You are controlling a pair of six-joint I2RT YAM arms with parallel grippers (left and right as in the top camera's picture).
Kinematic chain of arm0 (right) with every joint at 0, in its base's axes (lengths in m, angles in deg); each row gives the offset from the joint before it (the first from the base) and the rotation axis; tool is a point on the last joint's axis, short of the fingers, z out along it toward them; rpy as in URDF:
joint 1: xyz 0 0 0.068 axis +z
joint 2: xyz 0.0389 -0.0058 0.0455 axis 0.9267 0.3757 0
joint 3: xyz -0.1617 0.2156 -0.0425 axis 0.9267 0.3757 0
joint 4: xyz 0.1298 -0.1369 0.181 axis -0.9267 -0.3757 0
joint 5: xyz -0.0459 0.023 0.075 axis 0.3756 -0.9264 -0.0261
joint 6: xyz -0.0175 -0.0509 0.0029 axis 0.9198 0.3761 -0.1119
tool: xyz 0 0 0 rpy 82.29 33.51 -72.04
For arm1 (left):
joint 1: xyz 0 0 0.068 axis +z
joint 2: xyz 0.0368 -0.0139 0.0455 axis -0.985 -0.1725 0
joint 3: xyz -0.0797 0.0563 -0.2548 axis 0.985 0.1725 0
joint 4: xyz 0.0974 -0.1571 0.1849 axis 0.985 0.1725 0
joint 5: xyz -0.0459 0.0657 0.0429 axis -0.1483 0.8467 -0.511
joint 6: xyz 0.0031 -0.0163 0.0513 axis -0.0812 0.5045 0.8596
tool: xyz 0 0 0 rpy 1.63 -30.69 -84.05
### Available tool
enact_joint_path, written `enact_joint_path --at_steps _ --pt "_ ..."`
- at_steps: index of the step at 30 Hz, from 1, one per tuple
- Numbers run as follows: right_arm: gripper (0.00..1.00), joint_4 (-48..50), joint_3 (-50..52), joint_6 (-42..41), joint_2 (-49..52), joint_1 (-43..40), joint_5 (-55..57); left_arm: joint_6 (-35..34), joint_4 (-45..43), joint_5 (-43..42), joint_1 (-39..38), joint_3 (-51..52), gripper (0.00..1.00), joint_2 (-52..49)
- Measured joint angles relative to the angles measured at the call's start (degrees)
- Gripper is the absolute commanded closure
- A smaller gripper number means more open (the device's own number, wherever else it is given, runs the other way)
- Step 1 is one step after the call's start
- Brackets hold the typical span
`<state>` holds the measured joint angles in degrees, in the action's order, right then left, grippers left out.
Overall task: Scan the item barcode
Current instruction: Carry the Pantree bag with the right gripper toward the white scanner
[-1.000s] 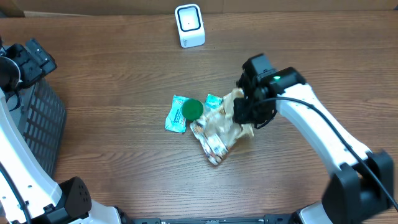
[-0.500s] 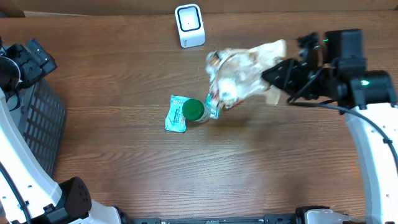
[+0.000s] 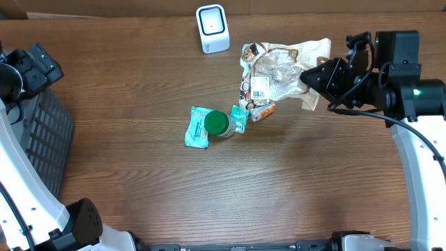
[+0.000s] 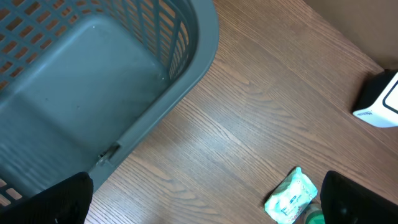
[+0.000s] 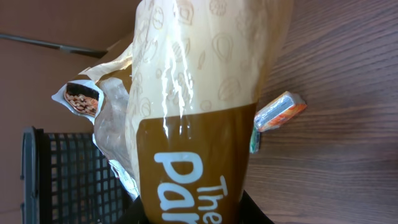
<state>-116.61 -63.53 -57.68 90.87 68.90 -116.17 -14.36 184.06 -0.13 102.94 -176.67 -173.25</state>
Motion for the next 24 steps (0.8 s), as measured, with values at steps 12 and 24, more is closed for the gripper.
enact_joint_path --at_steps 12,24 --pt "0.77 3.7 -4.6 2.0 0.0 13.4 22.8 0.0 0.0 0.0 0.0 0.0 0.00 0.0" --pt "0.83 44.0 -6.6 20.2 11.4 29.2 58.0 0.0 0.1 0.0 0.0 0.0 0.00 0.0"
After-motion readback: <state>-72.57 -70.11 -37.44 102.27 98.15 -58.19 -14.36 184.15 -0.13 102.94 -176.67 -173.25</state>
